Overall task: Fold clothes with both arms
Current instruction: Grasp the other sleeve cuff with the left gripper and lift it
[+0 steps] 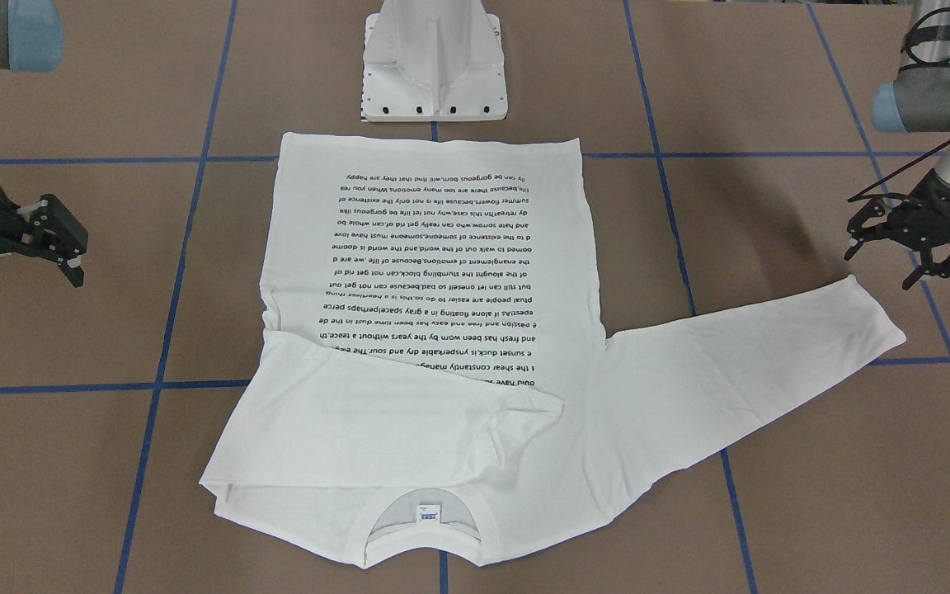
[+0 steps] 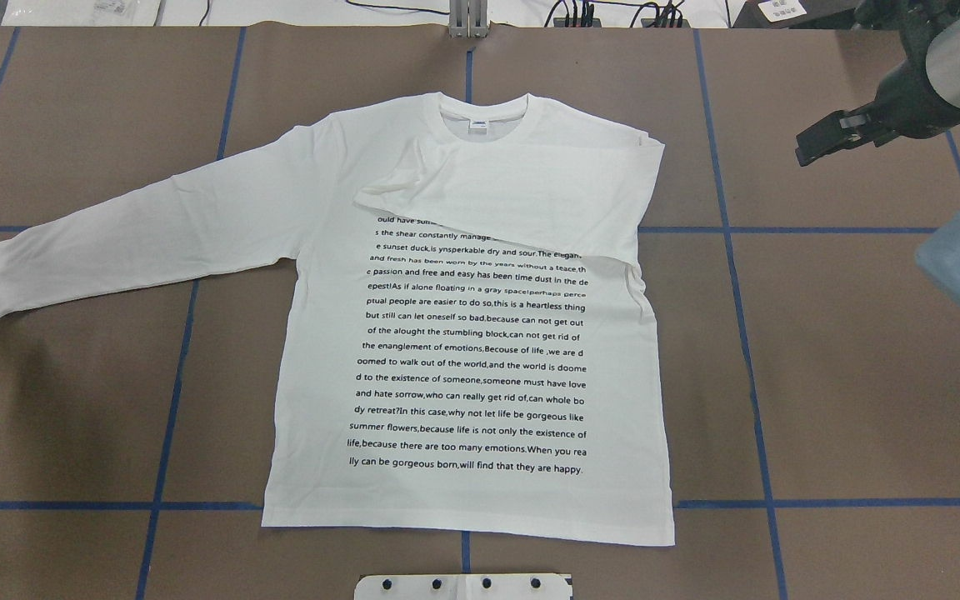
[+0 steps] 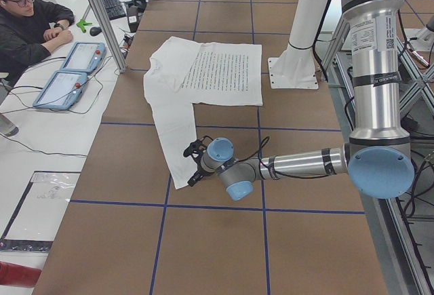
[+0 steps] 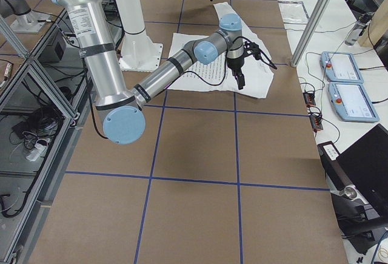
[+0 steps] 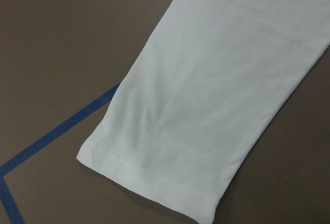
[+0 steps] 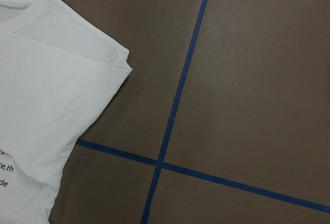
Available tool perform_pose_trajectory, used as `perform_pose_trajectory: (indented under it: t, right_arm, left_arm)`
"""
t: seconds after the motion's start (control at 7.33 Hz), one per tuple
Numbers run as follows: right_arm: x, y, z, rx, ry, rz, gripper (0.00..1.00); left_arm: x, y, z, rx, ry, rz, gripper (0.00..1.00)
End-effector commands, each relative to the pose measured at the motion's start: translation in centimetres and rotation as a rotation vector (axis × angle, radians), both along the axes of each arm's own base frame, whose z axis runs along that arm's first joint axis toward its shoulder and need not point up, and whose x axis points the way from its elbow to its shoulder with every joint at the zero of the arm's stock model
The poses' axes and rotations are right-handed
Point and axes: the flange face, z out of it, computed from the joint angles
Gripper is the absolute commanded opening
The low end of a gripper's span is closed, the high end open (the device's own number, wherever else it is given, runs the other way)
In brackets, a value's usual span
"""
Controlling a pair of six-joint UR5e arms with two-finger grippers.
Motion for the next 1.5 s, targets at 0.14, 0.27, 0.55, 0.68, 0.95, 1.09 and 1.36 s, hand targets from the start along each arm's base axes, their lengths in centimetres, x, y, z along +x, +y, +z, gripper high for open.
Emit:
perform_pose_trajectory:
  t: [0.14,0.27,0.55,0.68,0.95,1.09,1.36]
  right_arm:
    - [0.0,0.1,0.1,0.0,0.002,-0.001,1.0]
    - [0.0,0.0,0.2,-0.001,0.004,0.0,1.0]
    - [0.0,0.0,0.2,-0.001,0.004,0.0,1.0]
    - [0.0,0.0,0.2,-0.001,0.004,0.0,1.0]
    - [0.0,0.0,0.2,-0.001,0.004,0.0,1.0]
    - [0.0,0.0,0.2,-0.001,0.004,0.0,1.0]
    - [0.0,0.0,0.1,0.001,0.004,0.001,1.0]
  left_arm:
    - [1.9,-0.8,0.0,0.009,-0.001,0.021,0.69]
    - [2.0,-0.8,0.0,0.007,-0.003,0.022,0.58]
    - [2.1,-0.9,0.3,0.003,-0.004,0.025,0.55]
    - [2.2,-0.8,0.4,0.002,-0.005,0.027,0.53]
    - [2.2,-0.8,0.4,0.001,-0.005,0.028,0.44]
    - [2.3,-0.7,0.6,-0.002,-0.007,0.03,0.31]
    - [2.4,-0.6,0.7,-0.004,-0.009,0.034,0.0]
